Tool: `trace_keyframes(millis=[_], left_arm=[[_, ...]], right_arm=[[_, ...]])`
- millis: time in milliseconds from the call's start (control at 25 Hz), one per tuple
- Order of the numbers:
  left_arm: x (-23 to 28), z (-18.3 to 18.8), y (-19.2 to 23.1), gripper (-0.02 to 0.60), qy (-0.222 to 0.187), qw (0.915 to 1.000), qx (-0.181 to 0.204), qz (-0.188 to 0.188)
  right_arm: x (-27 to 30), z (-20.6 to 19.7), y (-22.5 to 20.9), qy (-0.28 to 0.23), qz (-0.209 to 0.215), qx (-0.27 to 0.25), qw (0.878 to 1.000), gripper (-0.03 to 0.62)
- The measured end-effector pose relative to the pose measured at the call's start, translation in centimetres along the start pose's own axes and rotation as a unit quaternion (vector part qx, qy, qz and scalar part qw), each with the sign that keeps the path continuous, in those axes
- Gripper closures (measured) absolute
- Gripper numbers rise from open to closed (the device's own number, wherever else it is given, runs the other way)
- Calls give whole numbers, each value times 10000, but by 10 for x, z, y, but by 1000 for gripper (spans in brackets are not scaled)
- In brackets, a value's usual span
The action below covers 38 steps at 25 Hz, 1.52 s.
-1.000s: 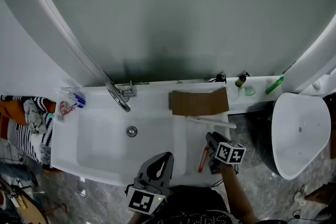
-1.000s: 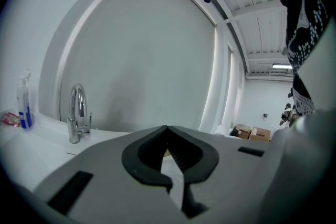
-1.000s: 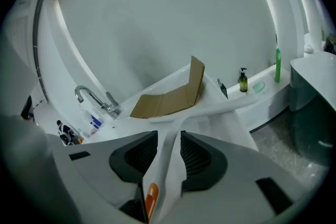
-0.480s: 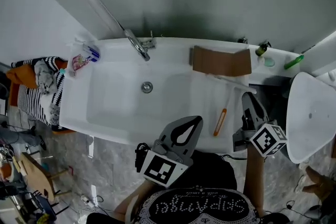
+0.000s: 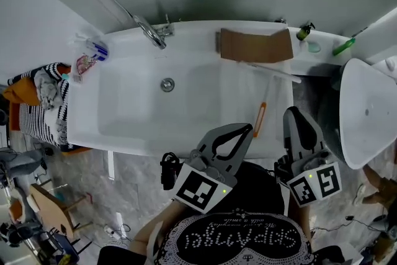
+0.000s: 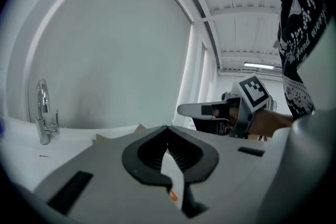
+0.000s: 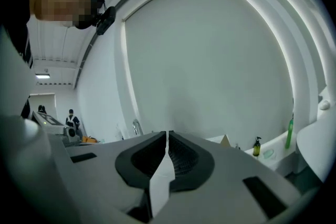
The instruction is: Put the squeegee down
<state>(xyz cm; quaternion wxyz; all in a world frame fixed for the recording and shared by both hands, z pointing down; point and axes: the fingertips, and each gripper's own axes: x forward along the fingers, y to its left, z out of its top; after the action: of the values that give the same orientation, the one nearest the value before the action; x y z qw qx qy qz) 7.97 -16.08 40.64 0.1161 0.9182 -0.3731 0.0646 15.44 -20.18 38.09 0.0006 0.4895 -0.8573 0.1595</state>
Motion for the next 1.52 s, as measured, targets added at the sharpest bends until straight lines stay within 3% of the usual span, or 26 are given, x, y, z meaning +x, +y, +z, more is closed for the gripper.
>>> trace_keyframes(millis=[200,680,840,1520], left_arm=[[6,-5,-22,577,178,9989,140,-411],[19,-18,-60,577,474,9967,216,-630],[25,-23,-79,577,394,9959,239,-773],[39,-19,-88,577,208,9979,446,-428]], right_arm=[[-16,-32,17,209,109,105,9997,565],[-48,-49,13,379,29,18,9993,566],[-60,-53,4,386,16,45,9992,566],[-67,-53,-12,359,367,-128,9986,566]])
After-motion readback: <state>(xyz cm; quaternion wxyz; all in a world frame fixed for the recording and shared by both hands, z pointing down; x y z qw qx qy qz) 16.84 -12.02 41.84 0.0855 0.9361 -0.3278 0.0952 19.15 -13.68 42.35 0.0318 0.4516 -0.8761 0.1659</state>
